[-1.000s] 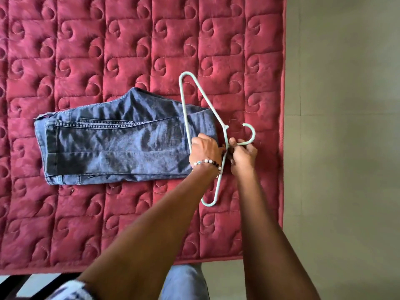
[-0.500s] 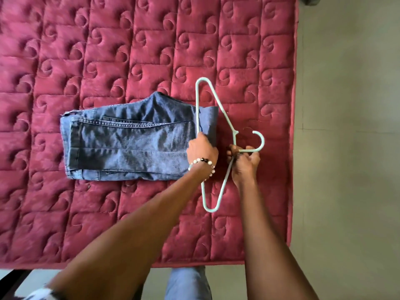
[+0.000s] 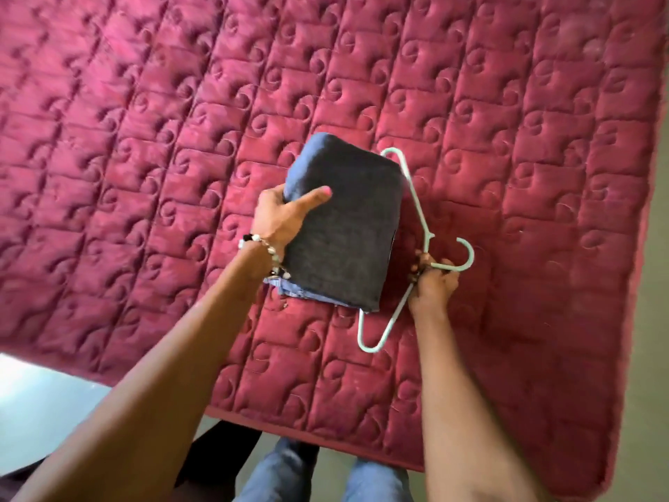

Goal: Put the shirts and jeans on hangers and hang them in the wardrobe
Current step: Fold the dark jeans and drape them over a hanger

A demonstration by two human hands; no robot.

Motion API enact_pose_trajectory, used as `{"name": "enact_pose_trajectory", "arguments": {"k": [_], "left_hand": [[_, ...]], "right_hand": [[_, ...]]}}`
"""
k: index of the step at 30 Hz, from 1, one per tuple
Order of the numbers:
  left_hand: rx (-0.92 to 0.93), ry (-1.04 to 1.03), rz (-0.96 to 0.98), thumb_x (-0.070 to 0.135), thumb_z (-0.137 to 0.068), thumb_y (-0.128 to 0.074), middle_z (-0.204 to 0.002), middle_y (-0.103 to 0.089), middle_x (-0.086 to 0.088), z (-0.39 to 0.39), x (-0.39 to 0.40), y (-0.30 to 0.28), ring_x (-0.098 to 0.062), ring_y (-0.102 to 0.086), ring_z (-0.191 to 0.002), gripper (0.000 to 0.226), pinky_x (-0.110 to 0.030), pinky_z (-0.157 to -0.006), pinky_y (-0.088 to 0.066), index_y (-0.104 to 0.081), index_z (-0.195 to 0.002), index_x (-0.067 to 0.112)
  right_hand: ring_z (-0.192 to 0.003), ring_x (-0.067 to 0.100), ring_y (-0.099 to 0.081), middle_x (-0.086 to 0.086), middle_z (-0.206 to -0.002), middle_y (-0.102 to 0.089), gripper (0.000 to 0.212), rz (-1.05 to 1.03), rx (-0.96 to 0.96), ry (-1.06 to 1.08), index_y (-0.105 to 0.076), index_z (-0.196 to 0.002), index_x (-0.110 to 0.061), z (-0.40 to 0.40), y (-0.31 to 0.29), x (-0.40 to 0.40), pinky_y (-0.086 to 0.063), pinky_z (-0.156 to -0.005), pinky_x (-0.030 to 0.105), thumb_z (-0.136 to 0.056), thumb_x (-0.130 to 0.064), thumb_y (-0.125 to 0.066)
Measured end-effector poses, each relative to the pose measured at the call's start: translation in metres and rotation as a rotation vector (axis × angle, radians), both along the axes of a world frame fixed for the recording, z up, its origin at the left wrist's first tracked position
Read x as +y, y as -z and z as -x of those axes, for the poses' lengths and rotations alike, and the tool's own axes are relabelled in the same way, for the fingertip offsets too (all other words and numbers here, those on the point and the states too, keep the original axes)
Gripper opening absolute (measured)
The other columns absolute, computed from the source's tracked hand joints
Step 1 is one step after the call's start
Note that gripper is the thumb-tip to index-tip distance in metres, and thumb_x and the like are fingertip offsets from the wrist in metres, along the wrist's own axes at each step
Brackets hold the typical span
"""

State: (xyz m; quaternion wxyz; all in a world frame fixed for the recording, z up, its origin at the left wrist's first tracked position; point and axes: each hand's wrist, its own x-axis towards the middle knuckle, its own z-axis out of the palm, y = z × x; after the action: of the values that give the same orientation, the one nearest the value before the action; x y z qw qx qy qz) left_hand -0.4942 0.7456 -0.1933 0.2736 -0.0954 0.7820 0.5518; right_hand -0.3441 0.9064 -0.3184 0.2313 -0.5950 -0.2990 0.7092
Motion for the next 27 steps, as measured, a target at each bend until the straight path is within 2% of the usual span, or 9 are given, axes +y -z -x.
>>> {"name": "enact_pose_trajectory", "arguments": {"k": [3, 5, 9, 11, 13, 15, 18, 24, 27], "left_hand": [[0.045, 0.025, 0.199, 0.039, -0.073, -0.078, -0.083, -0.071, -0.002, 0.026, -0.056, 0.039, -0.013, -0.062, -0.074, 0.029, -0.033, -0.067, -0.054, -0.069, -0.086, 0.014], [0.097, 0.138, 0.446, 0.04, -0.081, -0.071, -0.086, -0.068, -0.007, 0.03, -0.079, 0.071, -0.016, -0.059, -0.08, 0.029, -0.031, -0.062, -0.041, -0.067, -0.09, 0.013], [0.236, 0.14, 0.828, 0.047, -0.084, -0.061, -0.12, -0.055, -0.015, 0.028, -0.074, 0.096, -0.035, -0.052, -0.112, 0.051, -0.043, -0.088, -0.039, -0.05, -0.122, 0.015], [0.472, 0.21, 0.915, 0.05, -0.084, -0.056, -0.137, -0.043, -0.011, 0.019, -0.059, 0.088, -0.034, -0.041, -0.124, 0.065, -0.048, -0.097, -0.034, -0.038, -0.139, 0.021], [0.767, 0.56, 0.804, 0.06, -0.085, -0.048, -0.152, -0.029, -0.005, 0.001, -0.045, 0.08, -0.032, -0.03, -0.135, 0.071, -0.052, -0.104, -0.027, -0.028, -0.147, 0.032], [0.915, 0.973, 0.731, 0.075, -0.083, -0.037, -0.16, -0.01, 0.004, -0.02, -0.04, 0.089, -0.035, -0.011, -0.145, 0.071, -0.068, -0.105, -0.017, -0.018, -0.146, 0.048], [0.831, 1.208, 0.77, 0.085, -0.078, -0.024, -0.159, 0.011, 0.01, -0.032, -0.041, 0.121, -0.039, 0.013, -0.144, 0.073, -0.083, -0.09, -0.009, 0.0, -0.142, 0.059], [0.658, 1.232, 0.899, 0.09, -0.072, -0.018, -0.153, 0.03, 0.016, -0.018, -0.03, 0.158, -0.034, 0.027, -0.141, 0.075, -0.085, -0.085, 0.001, 0.017, -0.134, 0.065], [0.577, 1.255, 0.861, 0.09, -0.071, -0.017, -0.15, 0.033, 0.02, -0.014, -0.029, 0.151, -0.031, 0.031, -0.14, 0.075, -0.085, -0.086, 0.007, 0.02, -0.132, 0.066]], "right_hand": [[-0.039, 0.006, -0.048, 0.016, -0.084, -0.062, 0.036, 0.007, 0.031, 0.059, -0.031, -0.088, -0.023, 0.001, 0.013, -0.008, -0.03, -0.036, 0.015, -0.093, 0.008, -0.049], [-0.04, 0.007, -0.047, 0.017, -0.084, -0.061, 0.036, 0.004, 0.044, 0.065, -0.031, -0.088, -0.022, 0.002, 0.02, -0.01, -0.029, -0.037, 0.015, -0.094, 0.009, -0.048], [-0.042, 0.009, -0.047, 0.016, -0.083, -0.063, 0.035, 0.028, -0.007, 0.069, -0.033, -0.089, -0.022, 0.005, 0.028, -0.01, -0.03, -0.04, 0.017, -0.094, 0.008, -0.05], [-0.043, 0.01, -0.047, 0.013, -0.076, -0.066, 0.035, 0.048, -0.018, 0.082, -0.034, -0.089, -0.022, 0.004, 0.03, -0.011, -0.031, -0.042, 0.018, -0.093, 0.008, -0.052], [-0.044, 0.01, -0.047, 0.007, -0.068, -0.069, 0.035, 0.062, -0.018, 0.092, -0.035, -0.089, -0.022, 0.004, 0.032, -0.012, -0.031, -0.043, 0.018, -0.093, 0.008, -0.053], [-0.043, 0.009, -0.047, 0.005, -0.066, -0.07, 0.035, 0.069, -0.016, 0.092, -0.034, -0.088, -0.023, 0.006, 0.034, -0.012, -0.032, -0.042, 0.017, -0.093, 0.007, -0.053], [-0.042, 0.01, -0.046, 0.013, -0.077, -0.067, 0.036, 0.061, -0.026, 0.093, -0.033, -0.089, -0.023, 0.007, 0.037, -0.008, -0.031, -0.04, 0.016, -0.092, 0.007, -0.053], [-0.043, 0.01, -0.045, 0.016, -0.083, -0.064, 0.038, 0.049, -0.045, 0.08, -0.032, -0.089, -0.024, 0.009, 0.037, -0.004, -0.029, -0.04, 0.016, -0.093, 0.008, -0.052], [-0.043, 0.009, -0.044, 0.015, -0.084, -0.063, 0.032, -0.02, -0.018, 0.048, -0.041, -0.09, -0.022, 0.012, 0.019, -0.009, -0.028, -0.038, 0.016, -0.093, 0.01, -0.049]]}}
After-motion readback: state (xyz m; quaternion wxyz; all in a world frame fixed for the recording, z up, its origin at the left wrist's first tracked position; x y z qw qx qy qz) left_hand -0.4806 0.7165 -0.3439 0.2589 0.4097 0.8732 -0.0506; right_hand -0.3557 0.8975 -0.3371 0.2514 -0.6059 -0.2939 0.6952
